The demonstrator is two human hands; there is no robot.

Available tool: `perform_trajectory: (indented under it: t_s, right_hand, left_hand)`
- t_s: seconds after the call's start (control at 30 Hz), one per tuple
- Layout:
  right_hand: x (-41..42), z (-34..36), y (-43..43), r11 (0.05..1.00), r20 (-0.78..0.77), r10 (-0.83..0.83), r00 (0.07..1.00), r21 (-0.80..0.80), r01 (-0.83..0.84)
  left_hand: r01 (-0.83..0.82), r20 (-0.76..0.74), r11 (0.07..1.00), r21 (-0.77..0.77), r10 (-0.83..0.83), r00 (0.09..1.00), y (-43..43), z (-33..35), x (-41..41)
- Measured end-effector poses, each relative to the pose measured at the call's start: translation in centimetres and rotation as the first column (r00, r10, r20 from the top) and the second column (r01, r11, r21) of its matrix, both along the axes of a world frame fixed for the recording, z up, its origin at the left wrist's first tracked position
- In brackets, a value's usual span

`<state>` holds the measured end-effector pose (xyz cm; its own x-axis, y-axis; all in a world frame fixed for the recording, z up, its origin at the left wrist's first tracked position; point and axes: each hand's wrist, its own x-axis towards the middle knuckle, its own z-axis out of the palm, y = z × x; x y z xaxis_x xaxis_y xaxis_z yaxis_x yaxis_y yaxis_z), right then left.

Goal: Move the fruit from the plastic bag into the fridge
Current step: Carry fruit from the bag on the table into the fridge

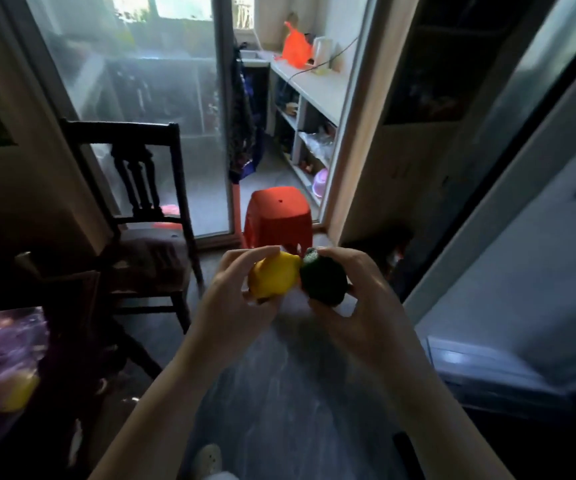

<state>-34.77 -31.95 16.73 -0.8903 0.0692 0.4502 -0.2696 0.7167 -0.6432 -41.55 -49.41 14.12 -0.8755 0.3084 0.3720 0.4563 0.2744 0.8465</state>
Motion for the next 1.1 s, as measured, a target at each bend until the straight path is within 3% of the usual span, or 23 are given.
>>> perform_trajectory:
  t_s: [0.2,0.3,0.53,0.67,0.87,1.1]
  right_hand:
    - [7.5,1.3,3.5,0.978,-0.001,-0.210,0.978,-0.019,0.210]
    - [10.8,1.2,4.8,0.936,-0.023,-0.337,0.941,-0.121,0.332]
    - [18.2,1.7,6.8,0.747,0.042,-0.656,0.754,-0.107,0.656]
    - [21.2,1.6,6.8,0.657,0.039,-0.750,0.661,-0.073,0.750]
    - [25.1,0.3,6.2,0.534,0.036,-0.836,0.548,-0.180,0.826]
    - [31.4,1.5,8.3,0.497,-0.025,-0.866,0.499,-0.141,0.856]
  left_hand:
    - [0.256,-0.055,0.967,-0.012,-0.256,0.965,4.9,2.1,3.7]
    - [0.387,-0.106,0.922,-0.030,-0.388,0.916,7.5,2.7,4.9]
    - [0.624,-0.169,0.773,-0.112,-0.634,0.755,13.5,3.8,8.8]
    - [0.716,-0.154,0.692,-0.089,-0.720,0.677,15.9,3.2,10.9]
    - [0.815,-0.113,0.574,-0.072,-0.817,0.565,18.6,2.0,13.8]
    - [0.859,-0.125,0.503,-0.095,-0.862,0.491,22.0,3.1,19.4]
